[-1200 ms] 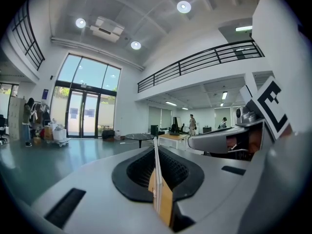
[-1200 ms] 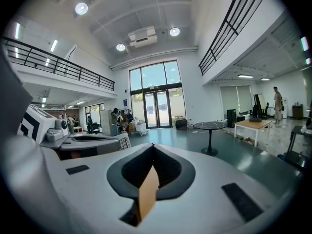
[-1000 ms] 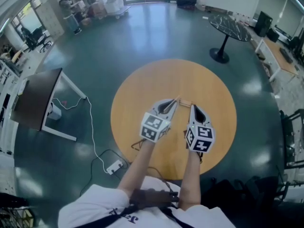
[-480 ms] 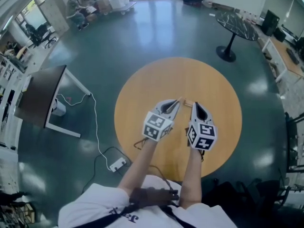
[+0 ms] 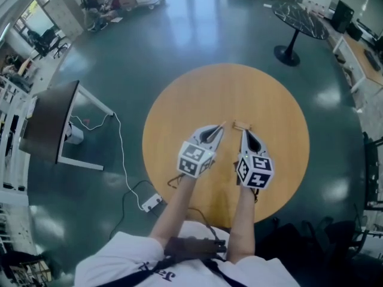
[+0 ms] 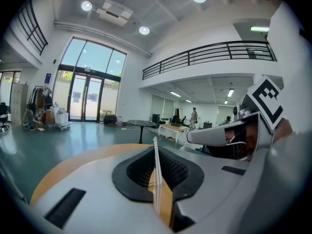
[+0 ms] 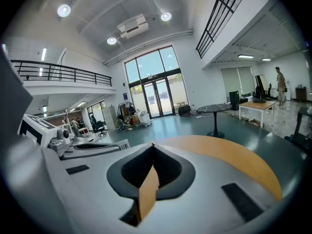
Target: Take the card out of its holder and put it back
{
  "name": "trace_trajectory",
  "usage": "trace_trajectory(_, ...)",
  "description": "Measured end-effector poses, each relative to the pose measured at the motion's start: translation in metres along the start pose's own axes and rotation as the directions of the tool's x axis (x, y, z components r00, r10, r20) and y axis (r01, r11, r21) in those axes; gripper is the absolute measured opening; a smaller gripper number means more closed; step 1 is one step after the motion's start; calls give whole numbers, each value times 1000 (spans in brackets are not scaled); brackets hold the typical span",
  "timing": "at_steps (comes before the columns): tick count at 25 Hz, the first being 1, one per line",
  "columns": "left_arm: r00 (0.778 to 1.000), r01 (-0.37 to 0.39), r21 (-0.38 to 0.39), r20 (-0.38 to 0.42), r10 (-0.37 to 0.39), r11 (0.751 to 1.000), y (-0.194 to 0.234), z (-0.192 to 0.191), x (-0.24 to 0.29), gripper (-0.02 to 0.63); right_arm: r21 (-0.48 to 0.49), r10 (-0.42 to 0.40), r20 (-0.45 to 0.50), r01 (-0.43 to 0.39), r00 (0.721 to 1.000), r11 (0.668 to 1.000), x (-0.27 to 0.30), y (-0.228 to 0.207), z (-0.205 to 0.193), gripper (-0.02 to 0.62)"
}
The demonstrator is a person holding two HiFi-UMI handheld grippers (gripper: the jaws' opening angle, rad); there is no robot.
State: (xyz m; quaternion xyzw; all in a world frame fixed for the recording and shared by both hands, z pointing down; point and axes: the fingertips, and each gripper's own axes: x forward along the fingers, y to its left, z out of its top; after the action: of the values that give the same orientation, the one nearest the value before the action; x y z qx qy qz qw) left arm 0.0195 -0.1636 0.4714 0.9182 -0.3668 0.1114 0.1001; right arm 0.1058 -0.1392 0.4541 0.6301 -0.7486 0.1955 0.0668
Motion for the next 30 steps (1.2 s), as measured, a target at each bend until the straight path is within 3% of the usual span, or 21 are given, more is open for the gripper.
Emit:
trace_trajectory(10, 998, 43, -9, -55, -43, 999, 12, -26, 10, 26, 28, -12, -67, 14, 998, 999, 9, -10, -27, 23)
trace_trajectory(16, 996, 33, 35, -81, -30, 999, 33, -32, 18, 26, 32, -12, -103, 15, 995, 999, 12, -11, -43, 23)
trace_trajectory(20, 991, -8, 81, -130, 19, 997, 57, -35, 22, 26, 30, -9, -122, 12, 992, 999, 11, -12, -49, 23)
trace_trajectory(24, 991, -24, 133, -128, 41, 991, 77, -30, 33, 26, 29, -4, -133, 8, 991, 1000, 12, -11, -53, 23)
trace_trajectory(30, 985, -29, 269, -154, 72, 963, 110, -30, 54, 25, 44, -5, -158, 12, 987, 999, 13, -12, -65, 23)
